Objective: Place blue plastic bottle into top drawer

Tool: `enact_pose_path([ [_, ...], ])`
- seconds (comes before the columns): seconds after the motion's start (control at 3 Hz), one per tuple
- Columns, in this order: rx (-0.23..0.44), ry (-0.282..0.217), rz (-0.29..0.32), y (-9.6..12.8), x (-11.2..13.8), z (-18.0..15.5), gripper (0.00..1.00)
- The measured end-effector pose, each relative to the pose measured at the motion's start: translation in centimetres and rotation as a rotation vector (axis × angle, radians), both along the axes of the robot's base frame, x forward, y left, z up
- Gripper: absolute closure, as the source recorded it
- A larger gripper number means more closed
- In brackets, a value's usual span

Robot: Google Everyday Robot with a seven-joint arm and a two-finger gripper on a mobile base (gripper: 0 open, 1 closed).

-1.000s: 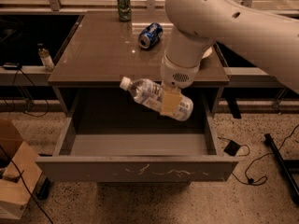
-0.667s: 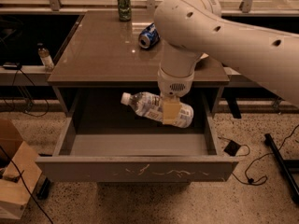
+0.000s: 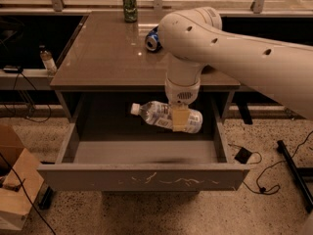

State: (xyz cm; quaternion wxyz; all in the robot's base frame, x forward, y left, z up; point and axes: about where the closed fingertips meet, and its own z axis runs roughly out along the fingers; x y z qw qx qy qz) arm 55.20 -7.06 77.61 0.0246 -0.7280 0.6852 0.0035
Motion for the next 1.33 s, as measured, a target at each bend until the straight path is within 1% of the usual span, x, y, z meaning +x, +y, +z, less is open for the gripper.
enact_pose_path([
  [0.33,-0.025,0.002,0.004,0.5,1.6,-3.3,1.0],
  [0.67,-0.03,0.005,-0.006,0.8,3.2,-6.8,0.95],
  [1.0,-0.035,0.036,0.002,1.4,4.1,-10.8,0.69],
  [1.33,-0.035,0.071,0.005,1.4,3.9,-12.8,0.46],
])
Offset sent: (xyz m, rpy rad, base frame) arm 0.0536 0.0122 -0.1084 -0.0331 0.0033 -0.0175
